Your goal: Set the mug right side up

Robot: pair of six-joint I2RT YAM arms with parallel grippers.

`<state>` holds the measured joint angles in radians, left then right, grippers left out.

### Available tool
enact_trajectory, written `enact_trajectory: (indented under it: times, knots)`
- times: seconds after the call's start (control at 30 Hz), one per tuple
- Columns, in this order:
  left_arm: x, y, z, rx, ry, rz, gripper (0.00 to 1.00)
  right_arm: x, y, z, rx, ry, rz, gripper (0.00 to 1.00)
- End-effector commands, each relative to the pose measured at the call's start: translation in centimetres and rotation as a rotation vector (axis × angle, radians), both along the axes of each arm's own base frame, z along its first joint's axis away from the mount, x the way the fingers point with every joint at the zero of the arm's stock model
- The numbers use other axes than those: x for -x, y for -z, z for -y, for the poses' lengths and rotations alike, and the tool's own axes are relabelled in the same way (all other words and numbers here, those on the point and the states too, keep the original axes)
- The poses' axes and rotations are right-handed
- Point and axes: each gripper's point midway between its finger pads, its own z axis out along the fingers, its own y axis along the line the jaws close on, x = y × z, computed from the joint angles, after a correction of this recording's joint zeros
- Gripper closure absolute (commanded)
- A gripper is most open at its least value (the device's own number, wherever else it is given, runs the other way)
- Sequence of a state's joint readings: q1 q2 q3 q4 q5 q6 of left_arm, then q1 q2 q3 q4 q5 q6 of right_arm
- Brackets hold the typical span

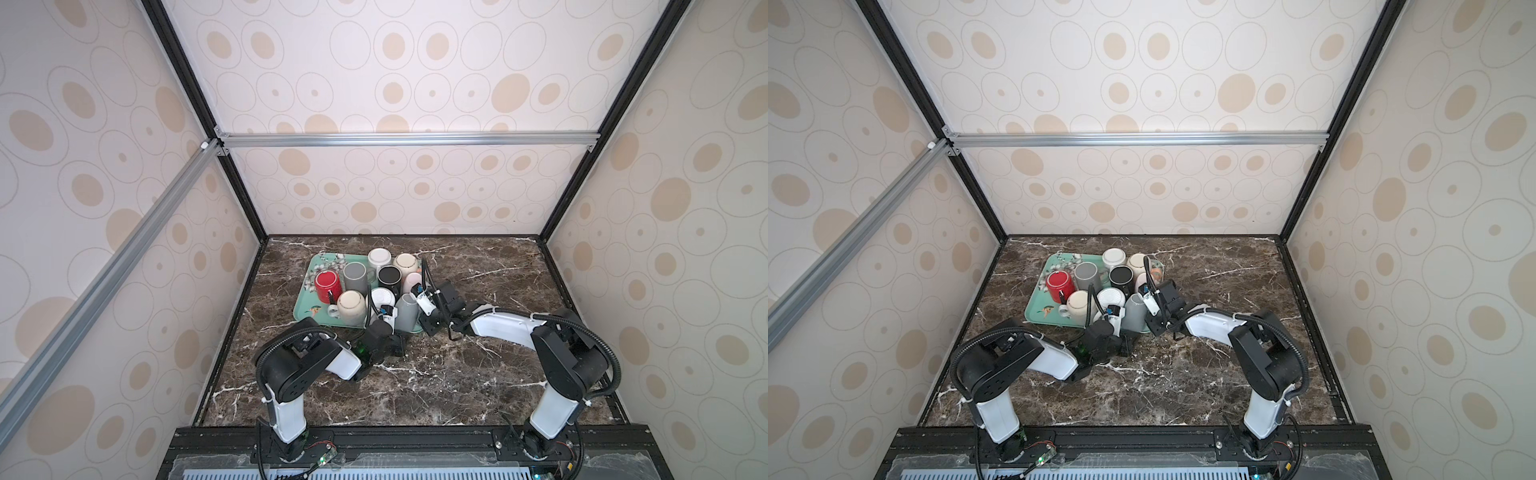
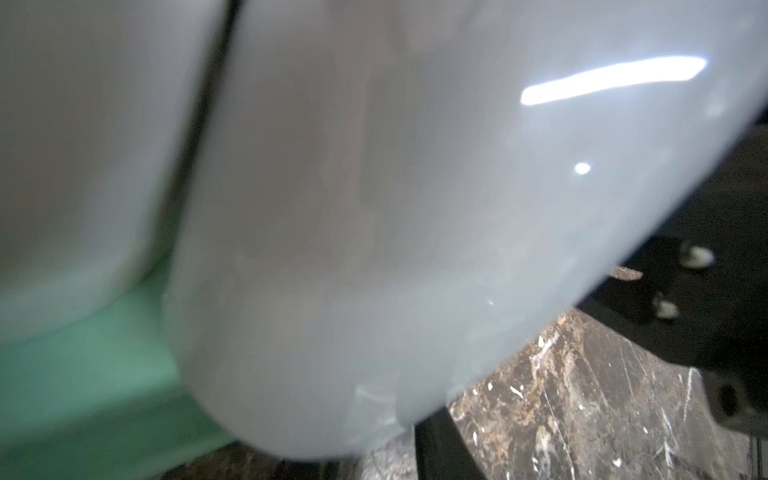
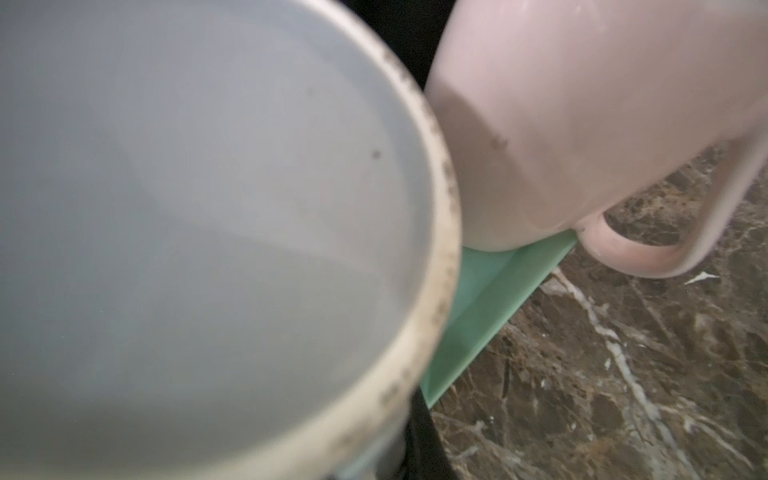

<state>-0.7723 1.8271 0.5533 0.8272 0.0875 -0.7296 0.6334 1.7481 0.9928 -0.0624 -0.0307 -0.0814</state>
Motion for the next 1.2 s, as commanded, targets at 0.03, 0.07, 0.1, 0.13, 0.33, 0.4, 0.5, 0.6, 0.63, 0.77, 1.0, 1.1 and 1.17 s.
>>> enact_trajectory:
  times: [0.03,0.07,0.1,0.13,0.33,0.4,0.5,0.6,0.63,0.77,1.0,1.1,1.17]
  knots:
    - [-2.2,-1.4,0.9,0.006,-0.026,0.081,0.73,-1.3,-2.1,-0.8,-0.029,-0.009,0.091,1.00]
    - [-2.2,-1.4,1.1,0.006,-0.023,0.083,0.73,-1.4,-2.4,-0.7,-0.032,0.002,0.102,1.00]
    - [-2.4,-1.5,1.2,0.006,-0.022,0.087,0.73,-1.6,-2.6,-0.5,-0.033,0.016,0.110,1.00]
    - [-2.4,-1.5,1.3,0.007,-0.021,0.088,0.72,-1.8,-2.9,-0.4,-0.036,0.031,0.123,1.00]
    - [-2.0,-2.6,1.2,0.030,-0.010,0.104,0.65,-2.7,-4.5,0.4,-0.069,0.117,0.193,1.00]
    - [-1.7,-3.2,1.0,0.041,-0.003,0.114,0.63,-2.8,-5.0,0.7,-0.083,0.135,0.212,1.00]
    - [-1.1,-4.3,0.6,0.058,0.001,0.131,0.61,-2.8,-5.9,1.0,-0.102,0.159,0.235,1.00]
    - [-0.6,-5.4,0.2,0.071,0.012,0.157,0.59,-2.8,-6.7,1.2,-0.123,0.177,0.254,1.00]
    - [-0.5,-5.8,0.1,0.071,0.016,0.167,0.59,-2.7,-7.0,1.3,-0.130,0.182,0.260,1.00]
    - [-0.2,-7.4,-0.4,0.063,0.023,0.211,0.58,-2.6,-8.1,1.5,-0.165,0.205,0.275,1.00]
    - [0.1,-10.2,-0.9,0.057,0.031,0.280,0.55,-2.5,-10.5,1.5,-0.271,0.255,0.293,1.00]
    - [0.2,-11.5,-1.2,0.061,0.028,0.305,0.54,-2.5,-12.1,1.2,-0.332,0.274,0.298,1.00]
    - [0.4,-12.5,-1.4,0.070,0.027,0.324,0.52,-2.6,-13.3,1.0,-0.376,0.292,0.300,1.00]
